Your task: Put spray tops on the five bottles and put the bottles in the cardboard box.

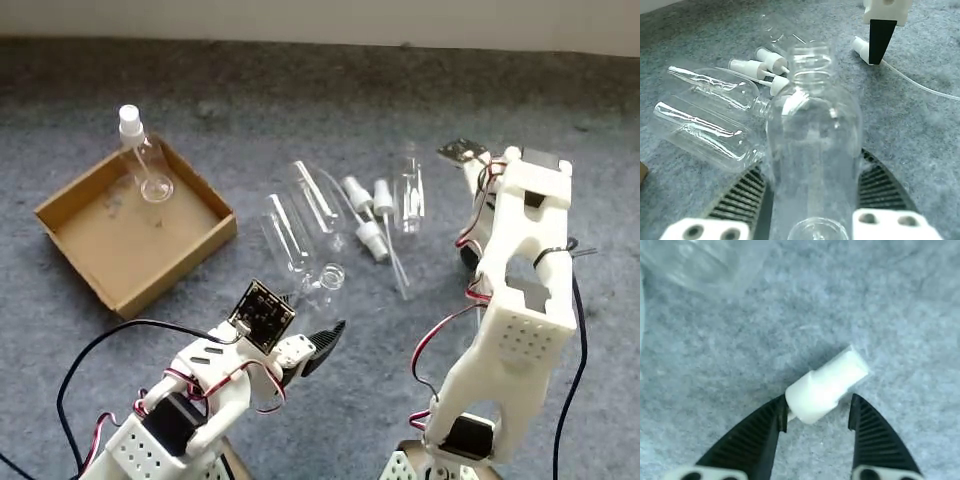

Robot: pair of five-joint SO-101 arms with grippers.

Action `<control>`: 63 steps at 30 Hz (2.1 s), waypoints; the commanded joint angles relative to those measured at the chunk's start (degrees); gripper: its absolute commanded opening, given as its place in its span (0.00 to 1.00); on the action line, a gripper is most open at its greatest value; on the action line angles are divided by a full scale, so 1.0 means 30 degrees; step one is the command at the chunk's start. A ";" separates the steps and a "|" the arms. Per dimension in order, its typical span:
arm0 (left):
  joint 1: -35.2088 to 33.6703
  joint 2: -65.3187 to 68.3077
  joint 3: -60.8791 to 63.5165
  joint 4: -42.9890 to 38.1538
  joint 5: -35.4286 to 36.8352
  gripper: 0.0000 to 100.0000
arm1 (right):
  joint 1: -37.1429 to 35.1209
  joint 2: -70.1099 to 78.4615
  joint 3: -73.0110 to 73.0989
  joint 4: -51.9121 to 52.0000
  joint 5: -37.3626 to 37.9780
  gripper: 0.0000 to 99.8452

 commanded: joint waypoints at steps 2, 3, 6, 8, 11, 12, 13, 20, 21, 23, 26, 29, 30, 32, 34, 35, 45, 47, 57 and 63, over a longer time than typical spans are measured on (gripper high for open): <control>0.0132 -0.0103 0.0425 0.0029 -0.0147 0.03 | 0.0630 -0.2447 -0.2505 0.2066 -0.1114 0.19; 0.0132 -0.0103 0.0425 0.0029 -0.0147 0.03 | 0.0630 -0.2740 -0.2799 0.2593 -0.1407 0.19; 0.0132 -0.0103 0.0425 0.0029 -0.0147 0.03 | 0.0542 -0.3502 -0.3473 0.3707 -0.2520 0.20; 0.0132 -0.0103 0.0425 0.0029 -0.0147 0.03 | 0.0513 -0.3853 -0.3590 0.4147 -0.3780 0.24; 0.0132 -0.0103 0.0425 0.0029 -0.0147 0.03 | 0.0249 -0.3971 -0.3648 0.4762 -0.6125 0.24; 0.0132 -0.0103 0.0425 0.0029 -0.0147 0.03 | 0.0073 -0.3971 -0.3502 0.4791 -0.6681 0.24; 0.0132 -0.0103 0.0425 0.0029 -0.0147 0.03 | -0.0073 -0.3971 -0.3473 0.4703 -0.7121 0.24; 0.0132 -0.0103 0.0425 0.0029 -0.0147 0.03 | -0.0835 -0.2593 -0.3385 0.4645 -0.9465 0.24; 0.0132 -0.0103 0.0425 0.0029 -0.0147 0.03 | -0.0923 -0.2300 -0.3385 0.4645 -1.0051 0.24; 0.0132 -0.0103 0.0425 0.0029 -0.0147 0.03 | -0.1451 -0.1773 -0.3414 0.4645 -1.1311 0.24; 0.0132 -0.0103 0.0425 0.0029 -0.0147 0.03 | -0.1861 -0.0806 -0.3355 0.4645 -1.2835 0.24; 0.0103 -0.0103 0.0425 0.0059 -0.0147 0.03 | -0.1978 0.0249 -0.3414 0.4645 -1.4066 0.24; 0.0103 -0.0103 0.0425 0.0059 -0.0147 0.03 | -0.1949 0.0484 -0.3443 0.4645 -1.4271 0.24; 0.0103 -0.0103 0.0425 0.0059 -0.0147 0.03 | -0.1978 0.0923 -0.3473 0.4645 -1.4388 0.24; 0.0103 -0.0103 0.0425 0.0059 -0.0147 0.03 | -0.1978 0.1275 -0.3473 0.4410 -1.4476 0.24; 0.0103 -0.0103 0.0425 0.0059 -0.0147 0.03 | -0.1978 0.1421 -0.3473 0.4059 -1.4476 0.24; 0.0103 -0.0103 0.0425 0.0059 -0.0147 0.03 | -0.1509 0.1597 -0.3560 0.3326 -1.4359 0.05; 0.0103 -0.0103 0.0425 0.0059 -0.0147 0.03 | -0.1509 0.1363 -0.4381 0.3355 -1.4359 0.03; 0.0103 -0.0103 0.0425 0.0059 -0.0147 0.03 | -0.1128 0.0308 -0.8396 0.5055 -1.4359 0.01; 0.0103 -0.0103 0.0425 0.0059 -0.0147 0.03 | -0.1011 0.0308 -0.8454 0.4908 -1.3480 0.03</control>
